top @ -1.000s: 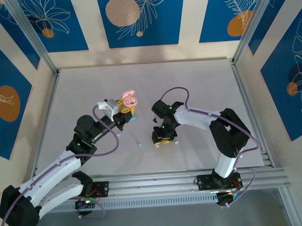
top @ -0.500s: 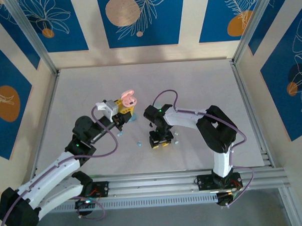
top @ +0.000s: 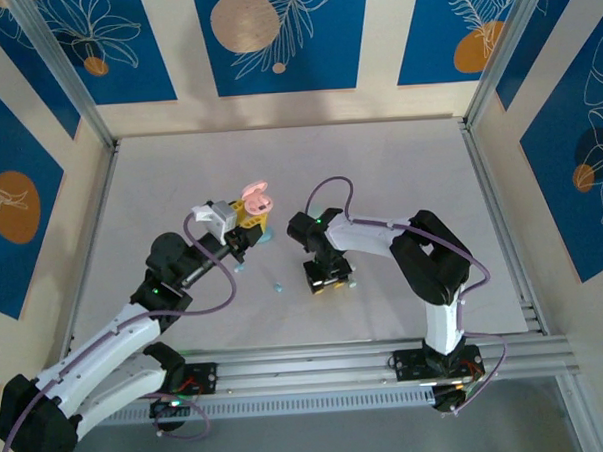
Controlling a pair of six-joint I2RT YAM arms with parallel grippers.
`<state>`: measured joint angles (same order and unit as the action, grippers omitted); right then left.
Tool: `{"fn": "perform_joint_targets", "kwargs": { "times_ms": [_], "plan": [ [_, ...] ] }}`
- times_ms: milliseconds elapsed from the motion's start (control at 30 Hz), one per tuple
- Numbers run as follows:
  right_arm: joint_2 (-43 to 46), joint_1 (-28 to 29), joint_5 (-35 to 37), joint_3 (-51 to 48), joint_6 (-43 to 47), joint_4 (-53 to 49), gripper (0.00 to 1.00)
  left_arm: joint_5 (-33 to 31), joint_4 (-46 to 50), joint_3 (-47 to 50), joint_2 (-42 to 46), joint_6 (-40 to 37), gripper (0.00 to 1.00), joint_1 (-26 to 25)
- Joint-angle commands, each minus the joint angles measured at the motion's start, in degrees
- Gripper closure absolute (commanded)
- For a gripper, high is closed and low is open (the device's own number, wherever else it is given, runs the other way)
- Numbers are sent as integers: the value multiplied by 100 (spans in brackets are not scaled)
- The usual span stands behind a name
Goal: Insert wireless bluetooth earbuds into charging case
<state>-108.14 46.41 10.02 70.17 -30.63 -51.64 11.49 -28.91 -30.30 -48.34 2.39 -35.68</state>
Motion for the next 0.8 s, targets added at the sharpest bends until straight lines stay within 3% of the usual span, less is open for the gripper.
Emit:
{"fn": "perform_joint_targets", "kwargs": {
  "times_ms": [0,400,633,767],
  "plan": [
    [169,-109,348,98,54,-184,56,-41,-107,33,17,-116,72,39],
    [519,-639,390,74,18,139,58,-3,-106,38,43,-90,72,44],
    [1048,-1032,-1158,-463,-353,1114,58,16,-163,50,-13,-60,72,46],
    [885,-1103,-1360,-418,-123,1191,57,53,-168,25,-45,-43,72,44]
  ]
}}
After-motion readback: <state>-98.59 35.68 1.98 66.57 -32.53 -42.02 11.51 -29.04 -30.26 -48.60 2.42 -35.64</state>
